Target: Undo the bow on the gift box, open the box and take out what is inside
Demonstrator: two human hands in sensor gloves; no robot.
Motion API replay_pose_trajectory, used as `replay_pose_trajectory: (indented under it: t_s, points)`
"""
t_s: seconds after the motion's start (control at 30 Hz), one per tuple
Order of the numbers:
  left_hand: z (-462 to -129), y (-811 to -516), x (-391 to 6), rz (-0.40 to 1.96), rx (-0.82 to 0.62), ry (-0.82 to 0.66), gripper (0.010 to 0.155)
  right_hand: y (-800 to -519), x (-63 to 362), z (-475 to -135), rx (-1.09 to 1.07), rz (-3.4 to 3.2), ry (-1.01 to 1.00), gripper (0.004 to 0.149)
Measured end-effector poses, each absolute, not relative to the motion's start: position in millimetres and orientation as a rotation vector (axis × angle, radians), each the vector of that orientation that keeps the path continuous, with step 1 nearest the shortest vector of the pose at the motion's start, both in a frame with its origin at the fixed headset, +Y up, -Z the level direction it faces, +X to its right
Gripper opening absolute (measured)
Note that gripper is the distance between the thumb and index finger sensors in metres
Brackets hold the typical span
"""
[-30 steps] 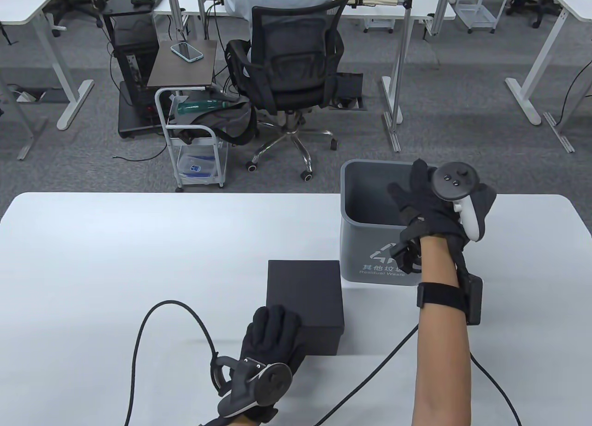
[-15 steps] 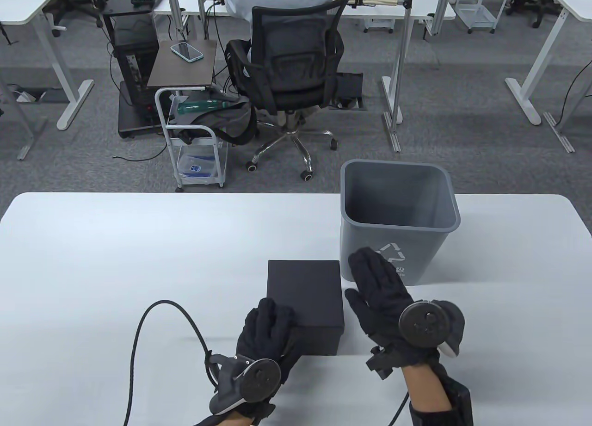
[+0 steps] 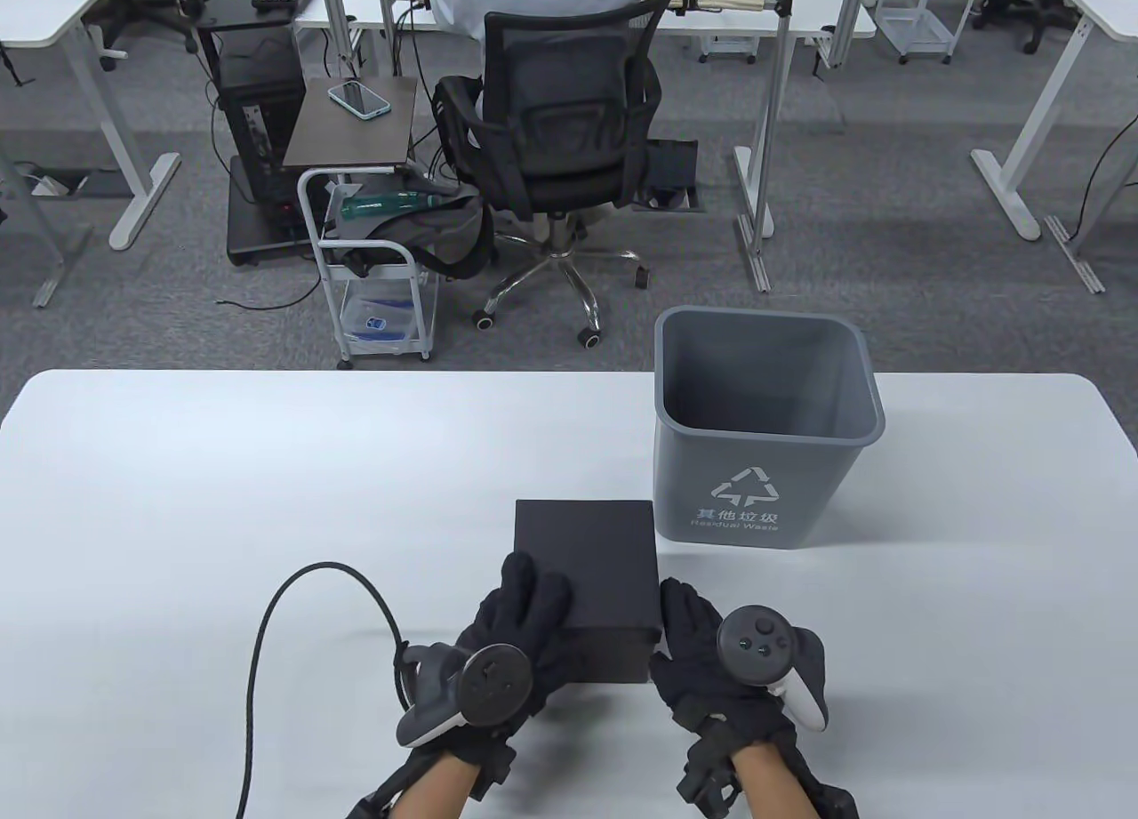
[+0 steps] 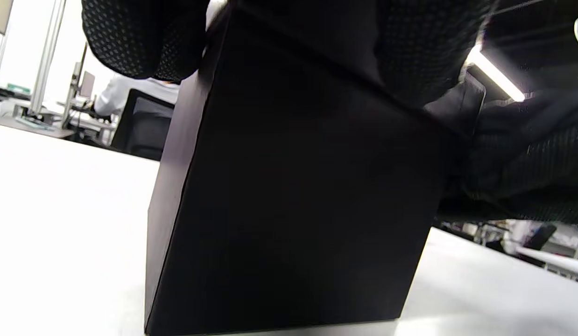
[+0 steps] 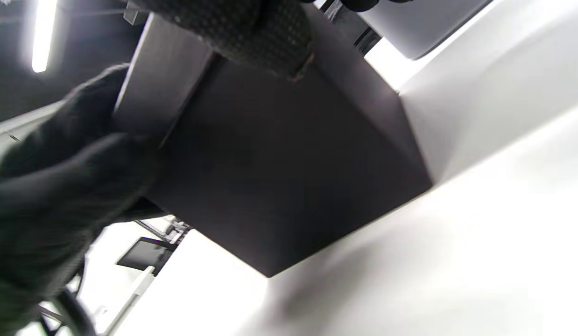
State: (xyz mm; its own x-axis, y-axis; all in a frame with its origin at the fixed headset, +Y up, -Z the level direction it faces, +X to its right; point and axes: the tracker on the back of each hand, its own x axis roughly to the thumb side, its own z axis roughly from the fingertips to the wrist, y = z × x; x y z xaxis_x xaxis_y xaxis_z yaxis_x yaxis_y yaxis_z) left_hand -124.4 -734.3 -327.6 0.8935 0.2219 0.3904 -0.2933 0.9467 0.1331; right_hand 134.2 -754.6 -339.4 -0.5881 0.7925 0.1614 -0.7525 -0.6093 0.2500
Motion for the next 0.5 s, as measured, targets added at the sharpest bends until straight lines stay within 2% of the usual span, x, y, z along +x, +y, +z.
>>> replay_pose_trajectory:
  t_s: [0.1, 0.5]
  points:
    - [-326.9, -734.9, -120.8, 0.241, 0.233, -0.389, 0.078, -756.7, 130.9, -337.9, 0.31, 2.197, 0.147, 0.082]
    - [-326.4, -738.5, -114.0, 0.286, 0.286, -0.424, 0.076, -762.6, 131.8, -341.6, 0.324, 2.135, 0.121, 0.082]
